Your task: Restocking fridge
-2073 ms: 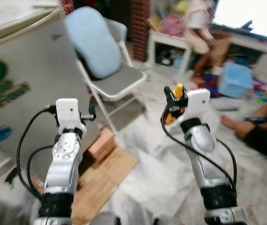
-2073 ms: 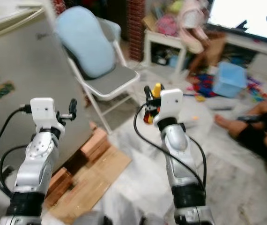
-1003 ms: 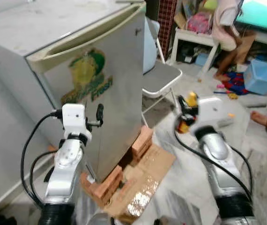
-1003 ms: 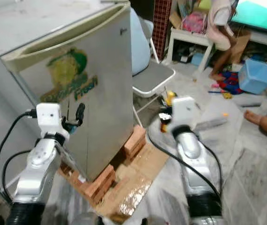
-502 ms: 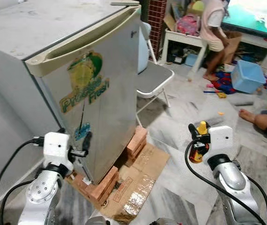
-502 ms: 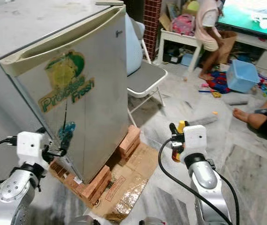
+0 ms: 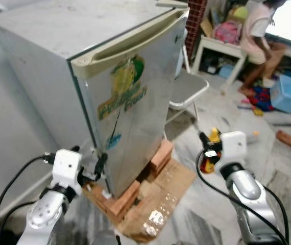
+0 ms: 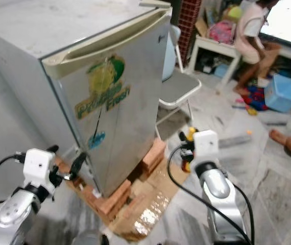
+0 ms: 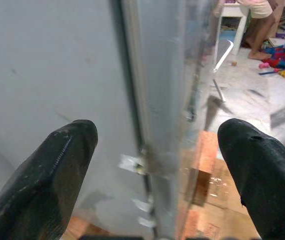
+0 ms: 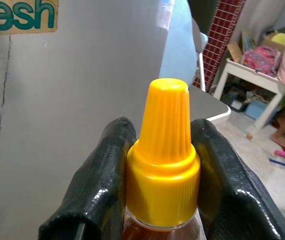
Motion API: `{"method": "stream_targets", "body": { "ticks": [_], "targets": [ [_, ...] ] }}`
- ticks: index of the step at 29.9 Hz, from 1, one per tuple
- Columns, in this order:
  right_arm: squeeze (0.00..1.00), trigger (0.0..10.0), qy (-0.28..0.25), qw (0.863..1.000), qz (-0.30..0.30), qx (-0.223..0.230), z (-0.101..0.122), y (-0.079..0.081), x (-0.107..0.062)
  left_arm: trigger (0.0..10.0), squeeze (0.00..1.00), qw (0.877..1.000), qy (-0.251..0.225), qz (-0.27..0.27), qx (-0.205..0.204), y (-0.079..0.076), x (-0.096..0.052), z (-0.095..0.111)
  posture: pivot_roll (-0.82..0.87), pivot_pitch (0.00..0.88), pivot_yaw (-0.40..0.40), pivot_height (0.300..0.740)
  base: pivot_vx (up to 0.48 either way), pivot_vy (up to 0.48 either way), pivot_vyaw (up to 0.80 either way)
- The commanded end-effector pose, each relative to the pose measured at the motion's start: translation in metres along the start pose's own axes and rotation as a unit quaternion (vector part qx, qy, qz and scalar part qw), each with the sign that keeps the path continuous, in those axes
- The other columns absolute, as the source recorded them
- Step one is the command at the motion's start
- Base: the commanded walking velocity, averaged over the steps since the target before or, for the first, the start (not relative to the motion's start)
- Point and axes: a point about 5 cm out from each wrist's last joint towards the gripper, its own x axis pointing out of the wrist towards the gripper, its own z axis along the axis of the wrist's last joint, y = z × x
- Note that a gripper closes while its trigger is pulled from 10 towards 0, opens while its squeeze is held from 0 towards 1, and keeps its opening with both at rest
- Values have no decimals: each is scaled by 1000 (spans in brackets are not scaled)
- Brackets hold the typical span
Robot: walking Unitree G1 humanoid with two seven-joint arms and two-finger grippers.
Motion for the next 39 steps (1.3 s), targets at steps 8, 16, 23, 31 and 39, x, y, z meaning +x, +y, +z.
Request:
{"method": "stream_targets", "body": {
  "ticks": [8, 16, 23, 31, 39],
  "targets": [
    [0, 10000, 6, 1000, -11, -7, -1, -7, -1, 10000, 0, 1000, -7, -9, -10, -1, 1, 2, 54, 0, -33, 740, -264, 187, 0],
    [0, 10000, 9, 1000, -11, -8, -1, -7, 0, 10000, 0, 1000, -11, 20, 2, 11, 7, 3, 51, 0, -36, 740, 0, 0, 0],
    [0, 10000, 10, 1000, -9, -11, 0, -6, 2, 10000, 0, 998, -34, 58, -16, 25, 24, 15, 51, 0, -35, 740, 0, 0, 0],
    [0, 10000, 0, 1000, -21, -13, 8, -10, 5, 10000, 0, 996, -59, 61, -10, 32, 44, 31, 37, 0, -24, 740, 0, 0, 0],
    [0, 10000, 7, 999, -27, -16, 7, -11, 3, 10000, 0, 993, -48, 102, -39, 42, 70, 32, 25, 0, -20, 740, 0, 0, 0]
  ]
}}
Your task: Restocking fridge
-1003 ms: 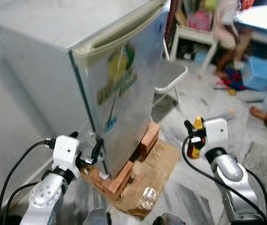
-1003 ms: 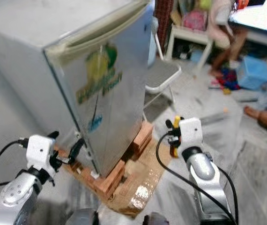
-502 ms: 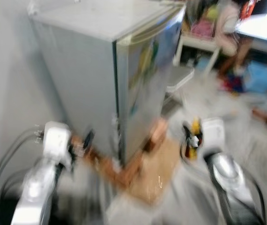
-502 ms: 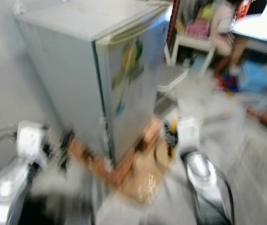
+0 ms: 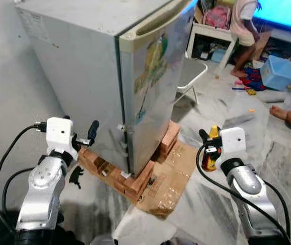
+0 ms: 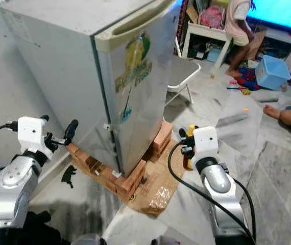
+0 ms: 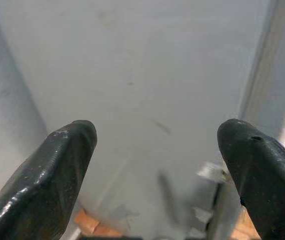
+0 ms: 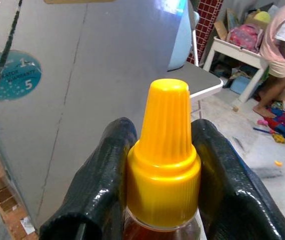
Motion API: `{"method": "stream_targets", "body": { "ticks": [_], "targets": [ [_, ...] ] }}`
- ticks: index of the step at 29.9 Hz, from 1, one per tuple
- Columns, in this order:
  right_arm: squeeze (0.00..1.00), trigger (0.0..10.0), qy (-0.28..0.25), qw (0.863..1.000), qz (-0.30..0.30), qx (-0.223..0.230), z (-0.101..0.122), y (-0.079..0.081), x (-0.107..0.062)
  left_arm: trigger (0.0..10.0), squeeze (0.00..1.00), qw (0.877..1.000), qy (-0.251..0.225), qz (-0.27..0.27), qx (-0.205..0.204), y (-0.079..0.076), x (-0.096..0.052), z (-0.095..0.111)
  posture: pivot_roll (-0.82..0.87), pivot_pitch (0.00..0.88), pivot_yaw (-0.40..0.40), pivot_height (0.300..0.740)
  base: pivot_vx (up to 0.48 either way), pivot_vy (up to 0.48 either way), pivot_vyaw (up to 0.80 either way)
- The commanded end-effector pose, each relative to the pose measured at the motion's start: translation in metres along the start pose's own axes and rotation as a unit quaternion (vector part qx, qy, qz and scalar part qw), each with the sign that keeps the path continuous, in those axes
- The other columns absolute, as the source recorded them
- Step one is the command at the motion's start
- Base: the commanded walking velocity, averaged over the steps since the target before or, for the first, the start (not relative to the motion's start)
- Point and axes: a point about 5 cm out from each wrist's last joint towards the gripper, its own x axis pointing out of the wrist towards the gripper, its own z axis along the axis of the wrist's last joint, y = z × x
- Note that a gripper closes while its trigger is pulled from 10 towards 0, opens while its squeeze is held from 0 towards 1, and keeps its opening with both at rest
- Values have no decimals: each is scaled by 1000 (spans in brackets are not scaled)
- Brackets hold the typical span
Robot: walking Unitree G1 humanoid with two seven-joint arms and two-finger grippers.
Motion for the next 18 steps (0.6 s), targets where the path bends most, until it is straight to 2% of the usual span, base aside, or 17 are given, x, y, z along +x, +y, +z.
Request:
{"method": "stream_targets", "body": {
  "ticks": [1, 4, 5, 11, 15, 18],
  "targets": [
    [0, 10000, -6, 1000, -7, -8, 7, -3, -3, 10000, 0, 1000, 7, 15, -8, 1, 7, -2, 22, 0, -20, 740, 0, 0, 0],
    [0, 10000, 7, 1000, -9, -4, 3, -4, -6, 10000, 0, 1000, 7, 17, -5, -2, 18, 0, 13, 0, -19, 740, 0, 0, 0],
    [0, 10000, 25, 1000, -11, -8, -2, -6, -10, 10000, 0, 1000, 11, 20, -8, -5, 28, 1, 0, 0, -16, 740, 0, 0, 0],
    [0, 10000, 45, 999, -19, -7, -9, -9, -14, 10000, 0, 1000, 5, 24, -12, -11, 42, 7, -10, 0, -11, 740, 0, 0, 0],
    [0, 10000, 50, 998, -21, -5, -11, -9, -18, 10000, 0, 1000, -1, 18, -19, -23, 58, 14, -16, 0, -11, 740, 0, 0, 0],
    [0, 10000, 53, 998, -18, -4, -11, -8, -18, 10000, 0, 1000, 5, 7, -17, -39, 69, 18, -24, 0, -10, 740, 0, 0, 0]
  ]
}}
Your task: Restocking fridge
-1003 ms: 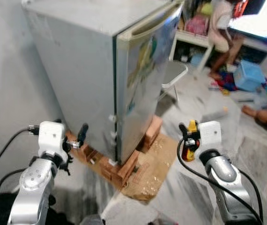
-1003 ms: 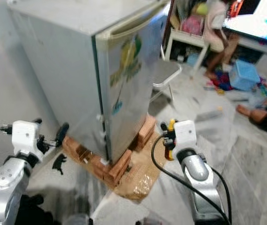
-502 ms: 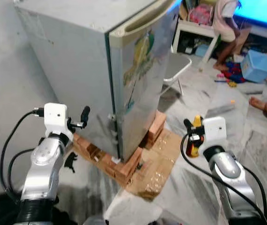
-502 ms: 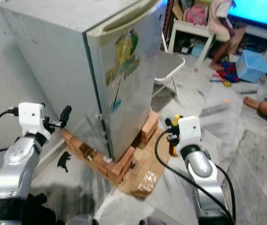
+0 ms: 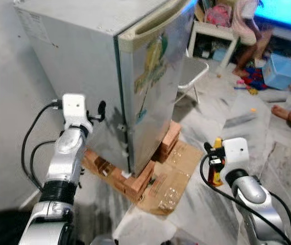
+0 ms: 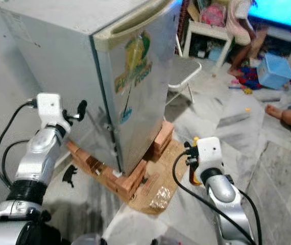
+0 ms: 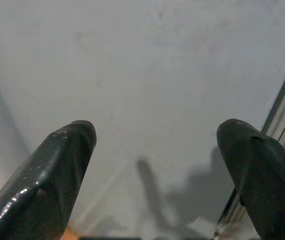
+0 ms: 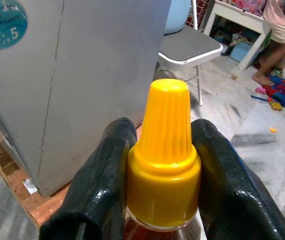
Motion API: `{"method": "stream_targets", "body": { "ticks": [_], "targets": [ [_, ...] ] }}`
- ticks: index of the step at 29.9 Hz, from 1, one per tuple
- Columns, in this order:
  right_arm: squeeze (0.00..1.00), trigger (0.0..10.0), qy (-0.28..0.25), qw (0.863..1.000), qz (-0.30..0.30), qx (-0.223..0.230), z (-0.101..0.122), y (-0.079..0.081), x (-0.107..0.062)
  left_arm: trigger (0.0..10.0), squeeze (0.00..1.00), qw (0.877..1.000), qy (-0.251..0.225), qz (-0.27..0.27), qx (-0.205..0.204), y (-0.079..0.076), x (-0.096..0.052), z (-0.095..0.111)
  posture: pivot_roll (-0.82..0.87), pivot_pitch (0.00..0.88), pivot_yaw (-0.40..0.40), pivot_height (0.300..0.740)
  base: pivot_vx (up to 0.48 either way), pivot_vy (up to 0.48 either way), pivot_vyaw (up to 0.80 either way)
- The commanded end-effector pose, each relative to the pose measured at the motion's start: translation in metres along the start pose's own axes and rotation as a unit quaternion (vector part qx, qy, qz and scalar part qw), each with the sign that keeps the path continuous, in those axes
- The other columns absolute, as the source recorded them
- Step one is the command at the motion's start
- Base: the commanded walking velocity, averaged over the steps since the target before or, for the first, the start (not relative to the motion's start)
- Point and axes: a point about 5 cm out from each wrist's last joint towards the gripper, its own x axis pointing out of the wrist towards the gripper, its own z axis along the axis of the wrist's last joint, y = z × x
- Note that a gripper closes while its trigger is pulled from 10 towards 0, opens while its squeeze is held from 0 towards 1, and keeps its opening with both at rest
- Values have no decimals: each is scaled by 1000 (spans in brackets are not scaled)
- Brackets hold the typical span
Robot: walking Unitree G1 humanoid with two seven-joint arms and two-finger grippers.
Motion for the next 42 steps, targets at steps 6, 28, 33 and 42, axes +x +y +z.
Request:
{"method": "stream_targets", "body": {
  "ticks": [6, 28, 33, 42],
  "targets": [
    [0, 10000, -15, 1000, -8, -1, 11, -4, -1, 10000, 0, 1000, 6, -20, 15, -26, 12, 1, -34, 0, -7, 740, 0, 0, 0],
    [0, 10000, -8, 1000, -13, 5, 11, -2, 1, 10000, 0, 952, -25, -301, 46, -145, 1, 5, -43, 0, 4, 740, 0, 0, 0],
    [0, 10000, 36, 998, -60, 0, -2, -9, -4, 10000, 0, 917, -59, -394, 22, -186, -19, 15, -49, 0, 11, 740, 0, 0, -469],
    [0, 10000, 49, 996, -80, 11, -8, -12, -7, 10000, 0, 894, -68, -442, 28, -199, -34, 8, -51, 0, 17, 740, 135, 0, -784]
  ]
}}
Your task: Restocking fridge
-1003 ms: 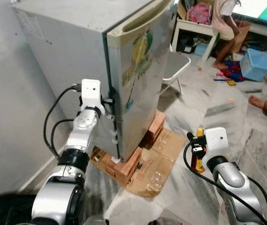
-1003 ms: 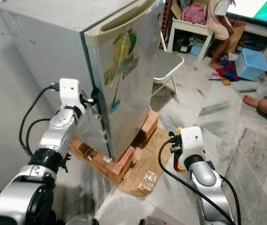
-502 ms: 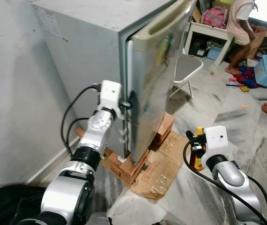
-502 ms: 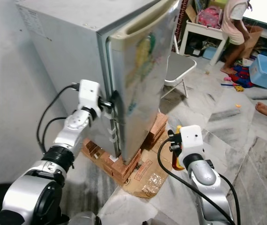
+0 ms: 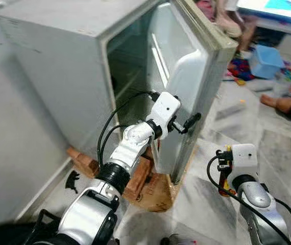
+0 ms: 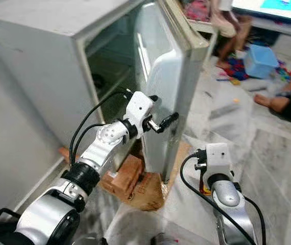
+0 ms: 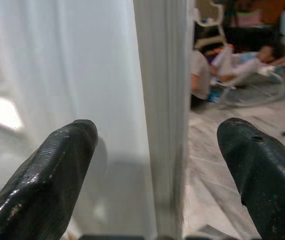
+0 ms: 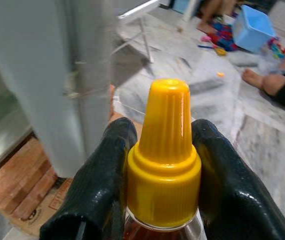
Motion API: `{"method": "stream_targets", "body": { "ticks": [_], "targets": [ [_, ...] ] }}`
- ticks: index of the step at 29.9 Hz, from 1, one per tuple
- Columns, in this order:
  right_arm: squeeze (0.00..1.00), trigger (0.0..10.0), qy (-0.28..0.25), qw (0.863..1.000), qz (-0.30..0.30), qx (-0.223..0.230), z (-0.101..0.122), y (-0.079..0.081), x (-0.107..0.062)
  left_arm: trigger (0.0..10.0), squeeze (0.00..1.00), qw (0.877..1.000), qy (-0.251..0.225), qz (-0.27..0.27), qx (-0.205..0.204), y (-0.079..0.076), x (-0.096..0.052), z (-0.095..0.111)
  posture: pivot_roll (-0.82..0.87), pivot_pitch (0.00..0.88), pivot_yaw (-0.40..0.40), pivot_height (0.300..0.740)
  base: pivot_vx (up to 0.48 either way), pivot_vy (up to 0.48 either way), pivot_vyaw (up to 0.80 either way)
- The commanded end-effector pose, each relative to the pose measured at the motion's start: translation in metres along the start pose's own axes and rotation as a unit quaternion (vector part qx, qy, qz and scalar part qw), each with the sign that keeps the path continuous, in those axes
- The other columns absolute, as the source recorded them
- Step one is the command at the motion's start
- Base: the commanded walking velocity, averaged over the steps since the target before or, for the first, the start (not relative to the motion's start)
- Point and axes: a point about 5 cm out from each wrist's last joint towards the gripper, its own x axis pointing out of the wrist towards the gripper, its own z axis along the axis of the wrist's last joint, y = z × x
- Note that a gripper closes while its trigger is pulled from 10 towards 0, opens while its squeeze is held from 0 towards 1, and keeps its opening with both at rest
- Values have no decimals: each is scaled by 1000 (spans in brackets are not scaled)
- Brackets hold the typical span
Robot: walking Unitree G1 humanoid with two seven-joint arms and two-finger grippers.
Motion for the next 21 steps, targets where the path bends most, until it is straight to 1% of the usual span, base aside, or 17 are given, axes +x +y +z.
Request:
{"method": "stream_targets", "body": {
  "ticks": [1, 3, 9, 12, 13, 14, 15, 16, 18, 20, 21],
  "targets": [
    [0, 10000, -10, 1000, -2, 0, 6, 1, 1, 10000, 0, 998, -34, -44, -28, -33, 14, 11, -48, 0, 16, 740, 472, 0, -581],
    [0, 10000, -11, 1000, -1, 1, 7, 1, 2, 10000, 0, 998, -35, -48, -29, -34, 13, 11, -48, 0, 15, 740, 469, 0, -513],
    [0, 10000, -15, 1000, 1, 1, 9, 2, 5, 10000, 0, 998, -39, -50, -24, -33, 12, 12, -46, 0, 13, 740, 465, 0, 0],
    [0, 10000, -16, 1000, 1, 1, 10, 2, 6, 10000, 0, 998, -34, -39, -17, -28, 5, 8, -44, 0, 13, 740, 464, 0, 0],
    [0, 10000, -16, 1000, 1, 0, 11, 2, 7, 10000, 0, 999, -32, -37, -13, -26, 1, 5, -39, 0, 10, 740, 465, 0, 0],
    [0, 10000, -16, 1000, 1, 0, 11, 2, 7, 10000, 0, 999, -32, -37, -13, -26, 1, 5, -39, 0, 10, 740, 465, 0, 0],
    [0, 10000, -16, 1000, 1, 1, 11, 2, 7, 10000, 0, 999, -30, -31, -14, -23, -3, 3, -39, 0, 10, 740, 458, 0, 0],
    [0, 10000, -16, 1000, 2, 0, 11, 3, 9, 10000, 0, 1000, -23, 2, -14, -16, -12, -2, -35, 0, 7, 740, 274, 0, 0],
    [0, 10000, -17, 1000, 3, 0, 12, 3, 9, 10000, 0, 999, -21, 28, -10, -10, -18, -4, -35, 0, 7, 740, 274, 0, 0],
    [0, 10000, -17, 1000, 6, 0, 12, 4, 11, 10000, 0, 998, -27, 53, -21, -3, -30, -8, -25, 0, -2, 740, 0, 0, 0],
    [0, 10000, -17, 1000, 6, -1, 12, 4, 12, 10000, 0, 997, -25, 65, -17, 0, -34, -9, -25, 0, -2, 740, 0, 0, 0]
  ]
}}
